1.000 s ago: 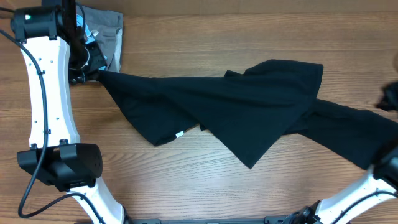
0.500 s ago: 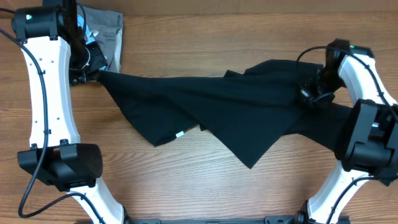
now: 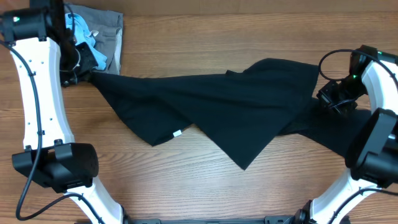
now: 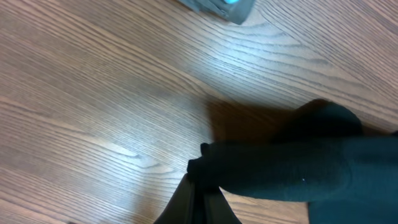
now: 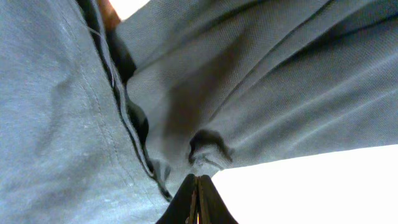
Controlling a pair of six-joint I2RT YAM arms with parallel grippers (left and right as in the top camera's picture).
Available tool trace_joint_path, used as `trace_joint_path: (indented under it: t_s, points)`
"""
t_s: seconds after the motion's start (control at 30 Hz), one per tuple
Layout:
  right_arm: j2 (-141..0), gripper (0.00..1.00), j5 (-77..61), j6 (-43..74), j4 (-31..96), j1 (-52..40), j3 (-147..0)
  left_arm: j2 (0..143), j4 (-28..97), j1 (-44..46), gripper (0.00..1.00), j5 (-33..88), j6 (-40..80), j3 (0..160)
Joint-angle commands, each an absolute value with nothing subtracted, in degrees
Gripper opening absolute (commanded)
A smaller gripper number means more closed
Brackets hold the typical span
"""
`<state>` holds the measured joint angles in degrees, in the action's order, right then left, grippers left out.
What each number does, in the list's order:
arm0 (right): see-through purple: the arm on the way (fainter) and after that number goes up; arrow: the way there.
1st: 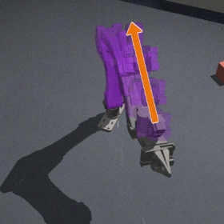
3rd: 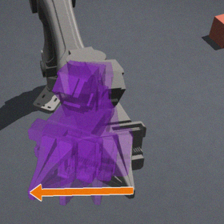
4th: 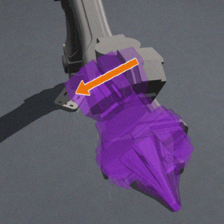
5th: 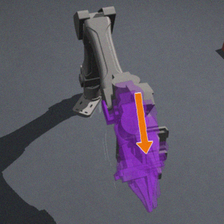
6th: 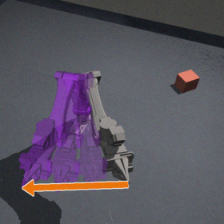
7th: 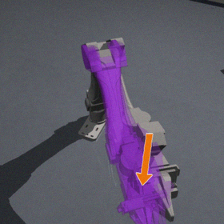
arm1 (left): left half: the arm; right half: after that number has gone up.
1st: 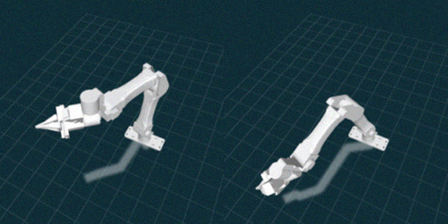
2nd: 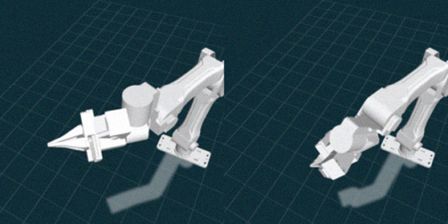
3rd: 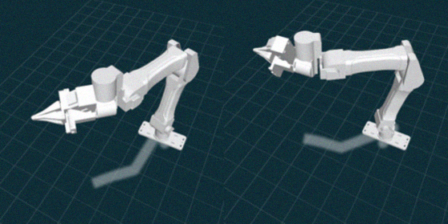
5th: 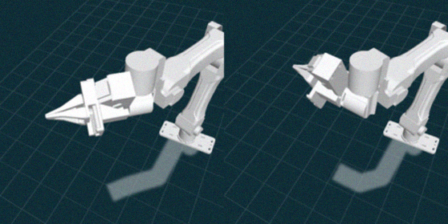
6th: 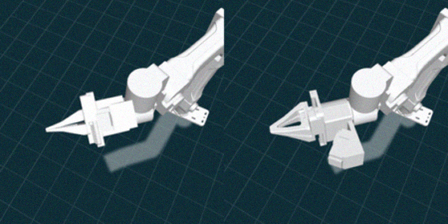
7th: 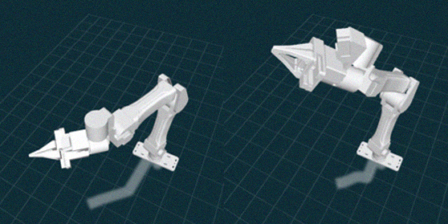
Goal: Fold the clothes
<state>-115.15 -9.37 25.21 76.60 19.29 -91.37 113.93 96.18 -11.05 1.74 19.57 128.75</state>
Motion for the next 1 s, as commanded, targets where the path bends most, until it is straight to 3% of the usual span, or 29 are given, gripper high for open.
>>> trace_joint_path:
  t_s: [0.0,0.37,0.57,0.73,0.97]
  points:
    - [-113.0,0.04,-9.0,22.7,75.0,17.8,-88.9,114.6,95.9,-12.0,0.04,1.5,20.8,128.7]
    - [-113.1,0.04,-15.5,22.7,56.0,15.3,-72.6,114.6,96.0,-12.0,0.04,1.5,20.8,128.7]
    - [-113.1,0.04,-6.0,30.5,55.6,16.4,-72.4,114.6,96.1,-12.0,0.04,1.5,20.8,128.7]
    - [-113.1,0.04,4.2,36.1,53.6,20.9,-72.4,114.6,96.2,-12.0,0.04,1.5,20.8,128.7]
    - [-113.2,0.04,7.2,40.7,48.7,32.8,-72.4,114.6,96.2,-12.0,0.04,1.5,20.8,128.7]
